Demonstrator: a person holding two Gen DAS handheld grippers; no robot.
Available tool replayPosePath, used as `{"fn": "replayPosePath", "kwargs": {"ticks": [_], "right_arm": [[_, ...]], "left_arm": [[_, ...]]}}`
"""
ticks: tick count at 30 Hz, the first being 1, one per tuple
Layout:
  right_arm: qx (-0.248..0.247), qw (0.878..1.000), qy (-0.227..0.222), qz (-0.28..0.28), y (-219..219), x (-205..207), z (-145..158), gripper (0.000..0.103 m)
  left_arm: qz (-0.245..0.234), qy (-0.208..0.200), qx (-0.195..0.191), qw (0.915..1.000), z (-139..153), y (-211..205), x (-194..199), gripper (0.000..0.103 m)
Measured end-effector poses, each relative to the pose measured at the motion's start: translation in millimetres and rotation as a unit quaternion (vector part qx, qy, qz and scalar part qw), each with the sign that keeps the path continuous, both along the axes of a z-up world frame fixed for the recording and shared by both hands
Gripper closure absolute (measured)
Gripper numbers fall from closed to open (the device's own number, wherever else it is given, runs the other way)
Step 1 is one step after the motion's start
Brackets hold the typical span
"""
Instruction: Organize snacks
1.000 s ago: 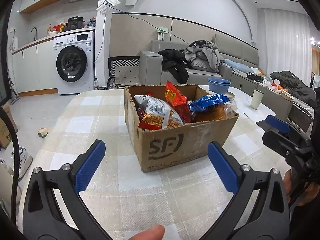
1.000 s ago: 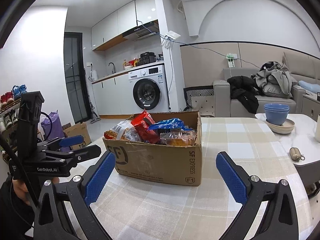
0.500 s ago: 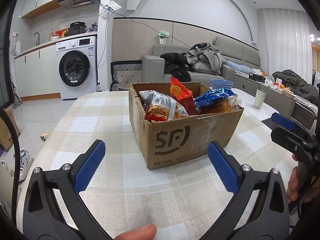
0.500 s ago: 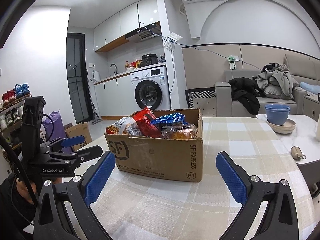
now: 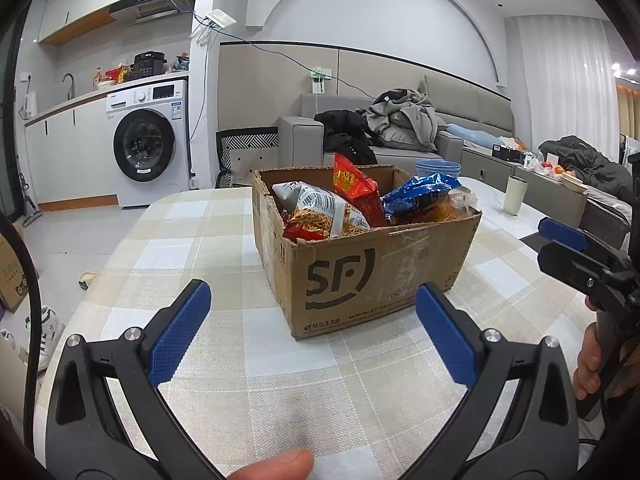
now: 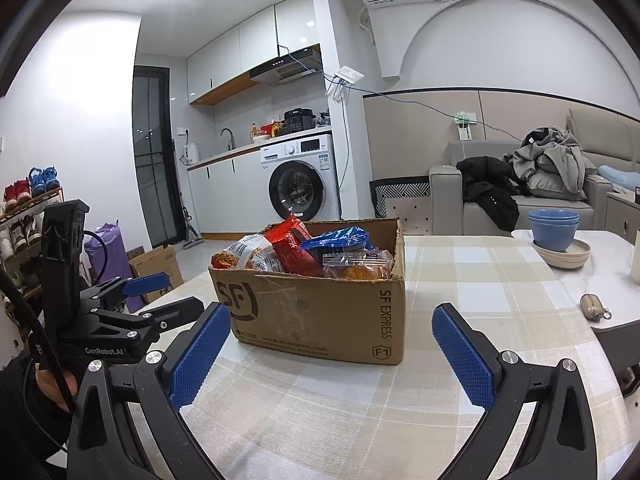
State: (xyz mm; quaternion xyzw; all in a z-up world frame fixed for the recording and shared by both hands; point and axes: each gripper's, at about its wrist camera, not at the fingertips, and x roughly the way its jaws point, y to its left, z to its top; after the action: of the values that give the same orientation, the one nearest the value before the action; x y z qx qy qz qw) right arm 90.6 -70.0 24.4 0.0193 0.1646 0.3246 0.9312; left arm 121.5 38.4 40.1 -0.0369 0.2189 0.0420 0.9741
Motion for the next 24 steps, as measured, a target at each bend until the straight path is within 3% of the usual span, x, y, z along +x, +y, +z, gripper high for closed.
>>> {"fn": "replayPosePath", "kwargs": {"ticks": [24], "right_arm": [[-0.002, 1.0, -0.003, -0.002, 2.6, -2.1, 0.5, 0.0]], "left_arm": [[-0.001, -0.001, -0.001, 1.0, -2.2, 1.6, -1.8, 0.001]]}}
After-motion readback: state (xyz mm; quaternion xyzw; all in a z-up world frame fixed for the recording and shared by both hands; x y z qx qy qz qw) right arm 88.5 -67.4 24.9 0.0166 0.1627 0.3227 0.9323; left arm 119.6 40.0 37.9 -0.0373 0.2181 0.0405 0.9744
